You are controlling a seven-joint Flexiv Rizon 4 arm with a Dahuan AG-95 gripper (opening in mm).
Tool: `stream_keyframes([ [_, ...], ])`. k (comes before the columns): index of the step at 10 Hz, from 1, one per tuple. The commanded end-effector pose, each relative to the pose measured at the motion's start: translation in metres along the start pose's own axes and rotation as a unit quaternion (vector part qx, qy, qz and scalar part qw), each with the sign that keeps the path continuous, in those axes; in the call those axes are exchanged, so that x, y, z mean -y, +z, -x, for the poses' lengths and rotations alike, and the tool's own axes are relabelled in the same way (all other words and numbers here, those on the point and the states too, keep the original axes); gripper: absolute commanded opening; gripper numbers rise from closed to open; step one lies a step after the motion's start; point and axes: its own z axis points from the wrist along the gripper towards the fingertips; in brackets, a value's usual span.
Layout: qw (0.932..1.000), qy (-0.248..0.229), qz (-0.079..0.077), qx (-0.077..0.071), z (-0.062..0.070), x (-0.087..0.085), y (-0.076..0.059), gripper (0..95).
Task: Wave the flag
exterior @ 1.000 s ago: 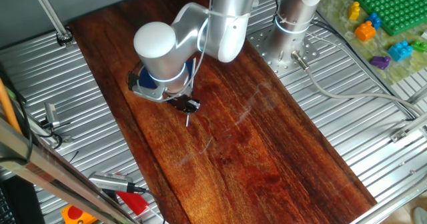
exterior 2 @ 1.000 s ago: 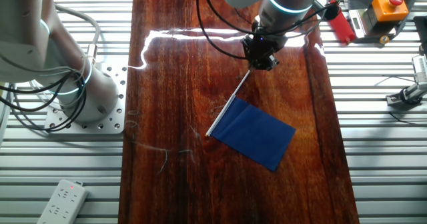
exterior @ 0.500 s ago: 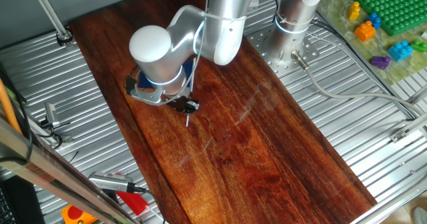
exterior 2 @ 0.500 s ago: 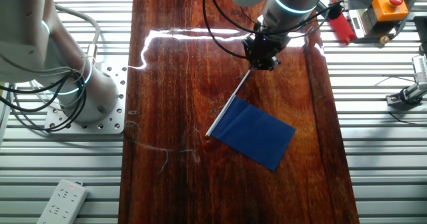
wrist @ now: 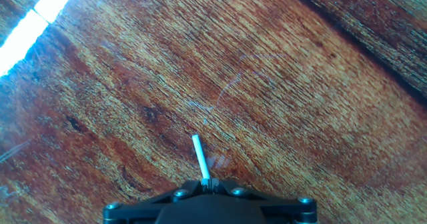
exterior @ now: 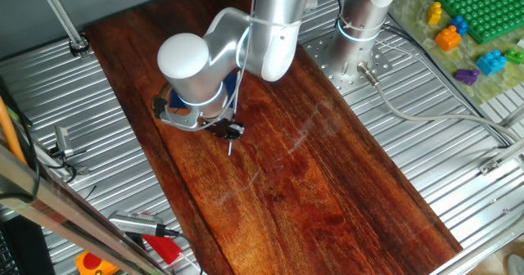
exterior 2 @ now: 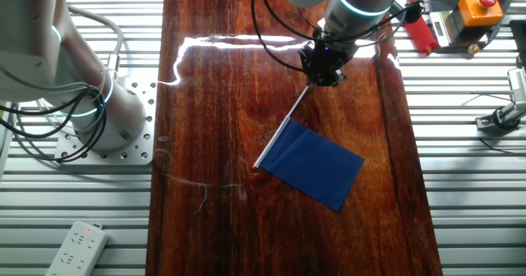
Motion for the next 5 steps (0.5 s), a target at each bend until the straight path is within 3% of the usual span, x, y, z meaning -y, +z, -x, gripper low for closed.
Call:
stream_keyframes([
  [1, 1.0000, -0.003, 0.000, 0.000, -0.0005, -0.0001, -0.0003, 19.0],
  [5, 1.0000, -0.002, 0.000, 0.000, 0.0007, -0.0015, 0.0003, 19.0],
])
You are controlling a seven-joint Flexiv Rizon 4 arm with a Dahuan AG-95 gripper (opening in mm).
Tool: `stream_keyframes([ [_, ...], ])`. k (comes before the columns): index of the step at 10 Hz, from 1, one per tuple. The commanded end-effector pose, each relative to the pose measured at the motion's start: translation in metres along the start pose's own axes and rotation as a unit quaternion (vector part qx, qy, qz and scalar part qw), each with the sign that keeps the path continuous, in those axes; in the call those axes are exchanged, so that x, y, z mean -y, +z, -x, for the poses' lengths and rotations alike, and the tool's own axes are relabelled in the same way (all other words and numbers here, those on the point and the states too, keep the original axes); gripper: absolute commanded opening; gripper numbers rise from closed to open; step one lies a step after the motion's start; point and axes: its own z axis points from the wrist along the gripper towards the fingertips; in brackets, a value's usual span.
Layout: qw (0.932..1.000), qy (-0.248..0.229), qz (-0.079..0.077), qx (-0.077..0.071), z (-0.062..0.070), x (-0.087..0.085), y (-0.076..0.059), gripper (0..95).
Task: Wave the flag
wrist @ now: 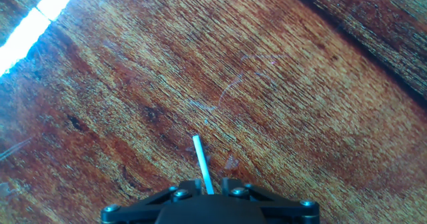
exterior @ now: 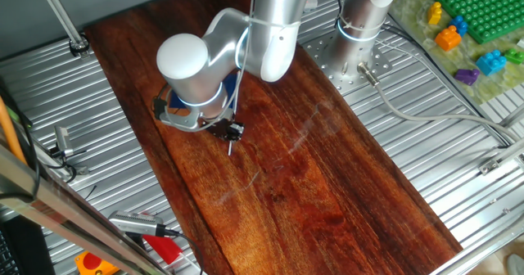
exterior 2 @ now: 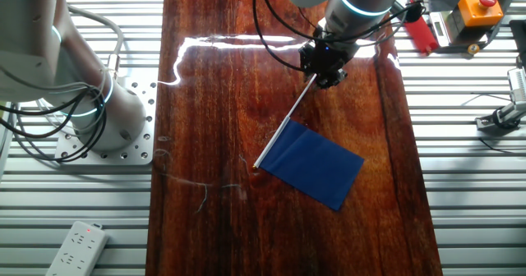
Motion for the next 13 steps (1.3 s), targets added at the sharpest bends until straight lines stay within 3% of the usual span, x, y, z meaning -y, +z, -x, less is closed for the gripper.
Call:
stream_keyframes([
  [1, 1.0000, 0.000, -0.001, 0.000, 0.0002, 0.0000, 0.0003, 19.0],
  [7, 0.9999, 0.010, -0.005, -0.003, 0.0046, -0.0048, 0.0031, 19.0],
  [8, 0.9999, 0.011, -0.005, -0.003, 0.0048, -0.0048, 0.0038, 0.0],
  [13, 0.9998, 0.017, -0.006, -0.001, 0.0056, -0.0041, 0.0056, 0.0],
])
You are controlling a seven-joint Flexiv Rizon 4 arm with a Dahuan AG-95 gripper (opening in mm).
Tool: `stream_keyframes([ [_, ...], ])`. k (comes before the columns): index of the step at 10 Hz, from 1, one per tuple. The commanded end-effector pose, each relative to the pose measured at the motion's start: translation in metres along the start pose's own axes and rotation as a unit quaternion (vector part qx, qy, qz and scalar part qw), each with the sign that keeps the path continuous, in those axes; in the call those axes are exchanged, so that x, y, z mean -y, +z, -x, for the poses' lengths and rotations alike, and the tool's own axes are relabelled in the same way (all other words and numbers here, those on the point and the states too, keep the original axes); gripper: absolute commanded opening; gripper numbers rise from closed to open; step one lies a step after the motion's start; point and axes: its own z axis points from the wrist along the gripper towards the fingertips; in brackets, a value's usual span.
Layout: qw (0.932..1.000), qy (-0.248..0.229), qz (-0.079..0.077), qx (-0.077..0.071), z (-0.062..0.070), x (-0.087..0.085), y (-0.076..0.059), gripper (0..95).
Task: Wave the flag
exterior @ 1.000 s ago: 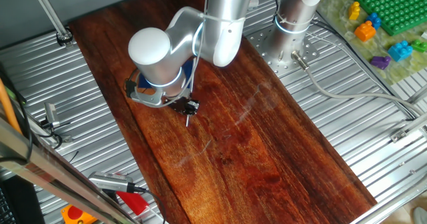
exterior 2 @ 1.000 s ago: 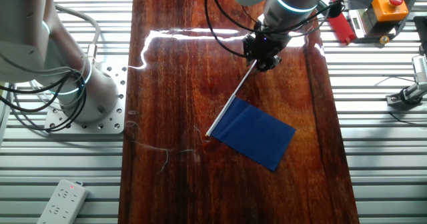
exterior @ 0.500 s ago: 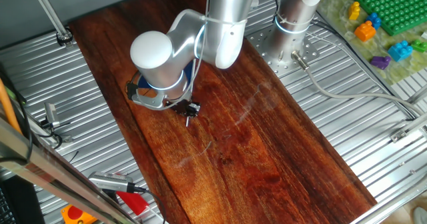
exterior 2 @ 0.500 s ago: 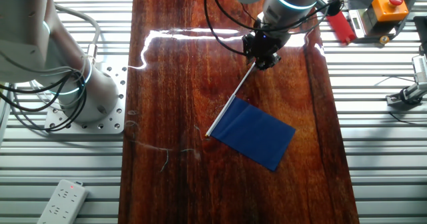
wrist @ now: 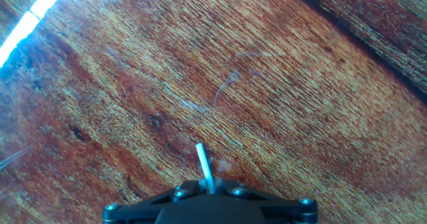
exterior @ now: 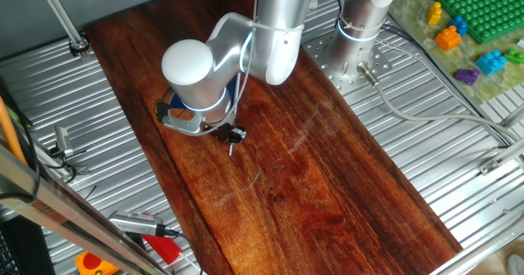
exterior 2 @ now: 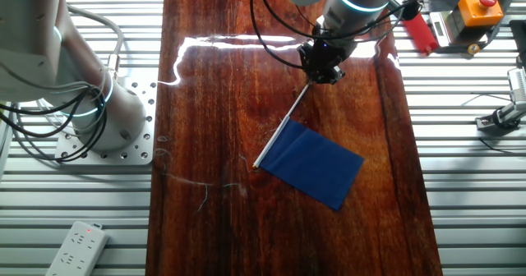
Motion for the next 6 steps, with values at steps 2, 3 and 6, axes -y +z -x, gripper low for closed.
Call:
stream_keyframes([
  [2, 1.0000, 0.003, 0.000, 0.000, 0.0009, 0.0006, 0.0005, 0.0],
  [3, 1.0000, 0.004, 0.000, 0.000, 0.0011, 0.0007, 0.0006, 0.0],
  [6, 1.0000, 0.003, 0.001, 0.000, 0.0018, 0.0010, 0.0003, 19.0],
])
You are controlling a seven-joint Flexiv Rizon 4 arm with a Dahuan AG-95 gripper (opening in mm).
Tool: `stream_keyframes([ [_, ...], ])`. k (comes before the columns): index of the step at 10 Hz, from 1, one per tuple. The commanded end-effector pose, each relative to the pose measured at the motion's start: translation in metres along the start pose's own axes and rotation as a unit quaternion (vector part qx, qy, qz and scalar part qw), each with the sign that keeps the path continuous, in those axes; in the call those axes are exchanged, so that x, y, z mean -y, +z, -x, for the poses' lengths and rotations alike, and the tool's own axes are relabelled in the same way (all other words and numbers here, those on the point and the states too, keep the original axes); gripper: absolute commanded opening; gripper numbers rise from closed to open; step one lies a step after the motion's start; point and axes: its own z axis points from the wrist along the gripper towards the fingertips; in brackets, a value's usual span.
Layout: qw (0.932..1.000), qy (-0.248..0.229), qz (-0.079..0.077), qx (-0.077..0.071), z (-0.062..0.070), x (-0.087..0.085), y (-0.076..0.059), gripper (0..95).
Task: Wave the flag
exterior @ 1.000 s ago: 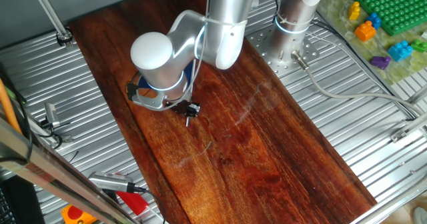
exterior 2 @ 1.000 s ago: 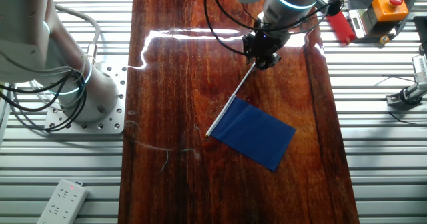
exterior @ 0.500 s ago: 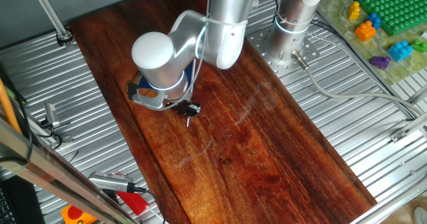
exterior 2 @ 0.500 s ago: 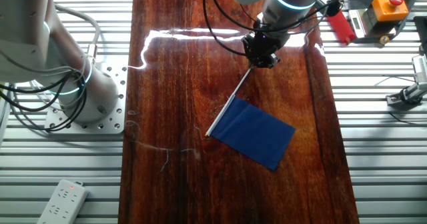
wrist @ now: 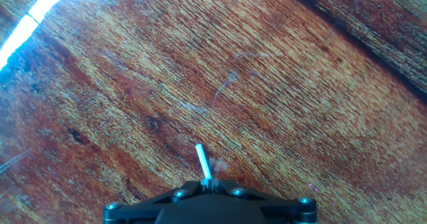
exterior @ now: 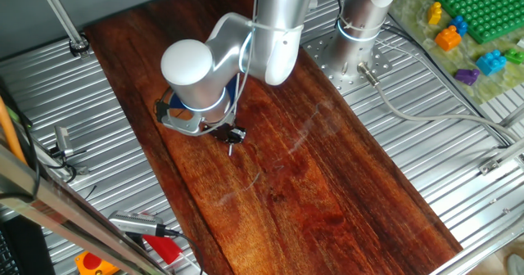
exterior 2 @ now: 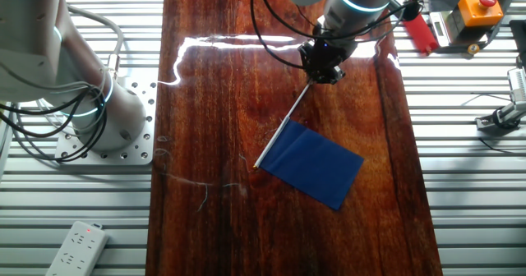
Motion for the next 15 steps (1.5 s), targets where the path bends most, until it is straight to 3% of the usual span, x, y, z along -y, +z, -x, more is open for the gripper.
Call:
stream_keyframes([
  [1, 1.0000, -0.003, 0.002, 0.001, 0.0003, 0.0003, 0.0005, 19.0],
  [10, 1.0000, 0.001, -0.001, 0.001, 0.0025, 0.0017, 0.0032, 19.0],
  [11, 1.0000, 0.004, -0.002, 0.001, 0.0025, 0.0017, 0.0031, 0.0],
  [15, 0.9999, 0.011, -0.007, 0.003, 0.0029, 0.0019, 0.0035, 0.0],
])
